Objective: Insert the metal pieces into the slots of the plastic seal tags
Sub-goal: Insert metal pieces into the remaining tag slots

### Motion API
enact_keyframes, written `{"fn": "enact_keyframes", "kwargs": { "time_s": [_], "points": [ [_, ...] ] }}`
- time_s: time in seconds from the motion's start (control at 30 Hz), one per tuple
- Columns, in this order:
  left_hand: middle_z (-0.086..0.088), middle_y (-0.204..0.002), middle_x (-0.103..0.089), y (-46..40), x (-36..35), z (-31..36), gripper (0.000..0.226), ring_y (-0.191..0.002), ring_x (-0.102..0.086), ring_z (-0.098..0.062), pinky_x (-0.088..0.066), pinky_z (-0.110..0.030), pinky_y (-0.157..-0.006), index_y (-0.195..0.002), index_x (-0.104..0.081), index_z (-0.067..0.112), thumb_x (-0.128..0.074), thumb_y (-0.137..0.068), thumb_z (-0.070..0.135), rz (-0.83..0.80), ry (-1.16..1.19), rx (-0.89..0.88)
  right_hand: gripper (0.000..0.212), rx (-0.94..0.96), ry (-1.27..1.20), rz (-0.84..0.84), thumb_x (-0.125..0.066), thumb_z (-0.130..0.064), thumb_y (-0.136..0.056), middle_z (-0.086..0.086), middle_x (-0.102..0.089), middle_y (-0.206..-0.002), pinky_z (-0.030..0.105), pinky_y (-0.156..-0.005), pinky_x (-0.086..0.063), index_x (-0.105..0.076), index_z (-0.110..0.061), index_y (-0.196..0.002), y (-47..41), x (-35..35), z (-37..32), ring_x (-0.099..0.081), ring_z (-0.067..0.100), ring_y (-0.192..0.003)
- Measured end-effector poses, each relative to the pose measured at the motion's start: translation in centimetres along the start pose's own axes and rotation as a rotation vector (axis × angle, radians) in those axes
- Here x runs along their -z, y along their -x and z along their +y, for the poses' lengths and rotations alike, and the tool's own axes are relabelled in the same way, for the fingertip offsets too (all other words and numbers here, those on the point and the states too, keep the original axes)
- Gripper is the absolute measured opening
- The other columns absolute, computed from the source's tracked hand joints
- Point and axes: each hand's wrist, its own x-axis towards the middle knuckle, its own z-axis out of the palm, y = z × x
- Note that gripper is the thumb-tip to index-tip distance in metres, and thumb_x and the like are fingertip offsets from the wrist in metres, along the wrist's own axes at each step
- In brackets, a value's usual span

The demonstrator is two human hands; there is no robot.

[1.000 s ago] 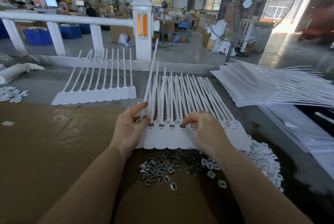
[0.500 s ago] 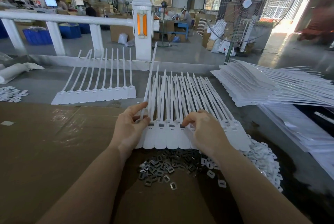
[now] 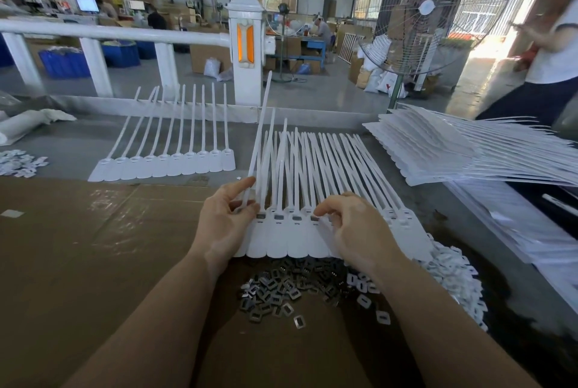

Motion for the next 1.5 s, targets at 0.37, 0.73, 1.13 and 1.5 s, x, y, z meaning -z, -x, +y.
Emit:
{"fn": "enact_keyframes", "kwargs": {
  "time_s": [0.37,0.73,1.13,1.5],
  "points": [
    [-0.003,-0.121,-0.059,-0.2,0.0,-0.2,0.044,-0.106,-0.059,-0.015,-0.044,-0.037,-0.102,-0.126,-0.057,0.028,-0.064,-0.087,0.008,0.011,-0.034,-0.025,0.009,0.201,-0.034,-0.070,-0.067,-0.017,-0.083,-0.017,-0.049,-0.096,0.019,-0.092,-0.036,-0.066,-0.026,-0.083,2.8,0.4,-1.1,-0.044,0.002,-0.099],
    [-0.004,-0.120,-0.060,0.0,0.0,-0.2,0.043,-0.094,-0.060,-0.001,-0.047,-0.038,-0.099,-0.126,-0.057,0.026,-0.063,-0.088,0.005,0.016,-0.018,-0.046,0.017,0.455,0.257,-0.140,-0.060,-0.023,-0.089,-0.003,-0.054,-0.103,0.025,-0.082,-0.035,-0.071,-0.024,-0.102,3.9,-0.2,-0.7,-0.046,0.016,-0.095],
    [-0.002,-0.122,-0.060,-0.3,-0.1,-0.6,0.044,-0.101,-0.059,-0.005,-0.045,-0.036,-0.100,-0.125,-0.057,0.030,-0.064,-0.087,0.008,0.027,-0.042,-0.058,0.005,0.473,0.302,-0.144,-0.063,-0.017,-0.084,-0.001,-0.058,-0.097,0.030,-0.078,-0.043,-0.067,-0.016,-0.087,4.0,-0.2,-0.6,-0.050,0.016,-0.089],
    [-0.001,-0.117,-0.062,-0.4,0.0,-0.8,0.044,-0.093,-0.060,0.003,-0.048,-0.033,-0.096,-0.123,-0.058,0.031,-0.065,-0.086,0.008,0.035,-0.037,-0.071,0.011,0.413,0.022,-0.235,-0.065,-0.033,-0.084,-0.021,-0.043,-0.095,0.021,-0.087,-0.026,-0.069,-0.030,-0.093,4.2,0.0,-1.3,-0.035,-0.002,-0.094]
  ]
}}
